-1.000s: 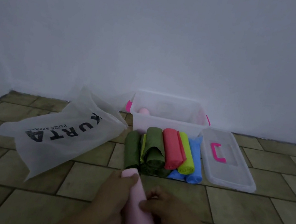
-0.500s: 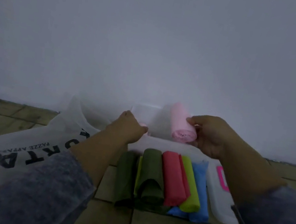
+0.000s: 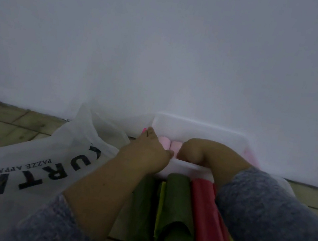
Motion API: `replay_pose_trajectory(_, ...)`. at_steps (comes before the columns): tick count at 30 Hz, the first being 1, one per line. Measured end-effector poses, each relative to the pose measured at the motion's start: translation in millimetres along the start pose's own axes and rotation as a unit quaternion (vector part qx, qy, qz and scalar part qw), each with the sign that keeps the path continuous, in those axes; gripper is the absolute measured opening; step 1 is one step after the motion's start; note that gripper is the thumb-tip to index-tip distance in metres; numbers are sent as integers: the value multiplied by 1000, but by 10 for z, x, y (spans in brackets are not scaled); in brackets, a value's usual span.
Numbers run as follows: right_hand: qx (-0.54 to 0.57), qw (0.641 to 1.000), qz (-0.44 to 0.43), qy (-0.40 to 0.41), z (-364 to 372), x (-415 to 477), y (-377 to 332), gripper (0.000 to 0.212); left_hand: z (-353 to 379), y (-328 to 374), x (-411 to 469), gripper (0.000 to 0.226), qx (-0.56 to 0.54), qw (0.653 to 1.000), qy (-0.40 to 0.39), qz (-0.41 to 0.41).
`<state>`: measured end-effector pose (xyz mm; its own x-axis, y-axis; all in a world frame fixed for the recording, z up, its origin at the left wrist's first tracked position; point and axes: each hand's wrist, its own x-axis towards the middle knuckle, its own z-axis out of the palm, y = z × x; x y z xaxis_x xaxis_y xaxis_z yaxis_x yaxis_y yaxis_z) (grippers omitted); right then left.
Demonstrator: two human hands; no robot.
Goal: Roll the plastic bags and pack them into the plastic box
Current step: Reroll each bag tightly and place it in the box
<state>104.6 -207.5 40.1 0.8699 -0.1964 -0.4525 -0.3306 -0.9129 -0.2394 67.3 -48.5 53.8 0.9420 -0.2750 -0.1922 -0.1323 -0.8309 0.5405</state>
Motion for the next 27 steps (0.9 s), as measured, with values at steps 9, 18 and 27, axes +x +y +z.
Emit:
replay_pose_trajectory(9, -122, 985, -72, -101, 1, 169, 68, 46, -65, 102, -70, 76, 22, 999, -18, 12)
replay_pose_trajectory(18, -90, 986, -74, -118, -121, -255, -4, 49, -63, 137, -118, 70, 21, 1000, -20, 10)
replay_pose_trajectory(27, 343, 904, -80, 242, -141, -1578, 845, 3, 60, -213, -469, 74, -90, 986, 129, 58)
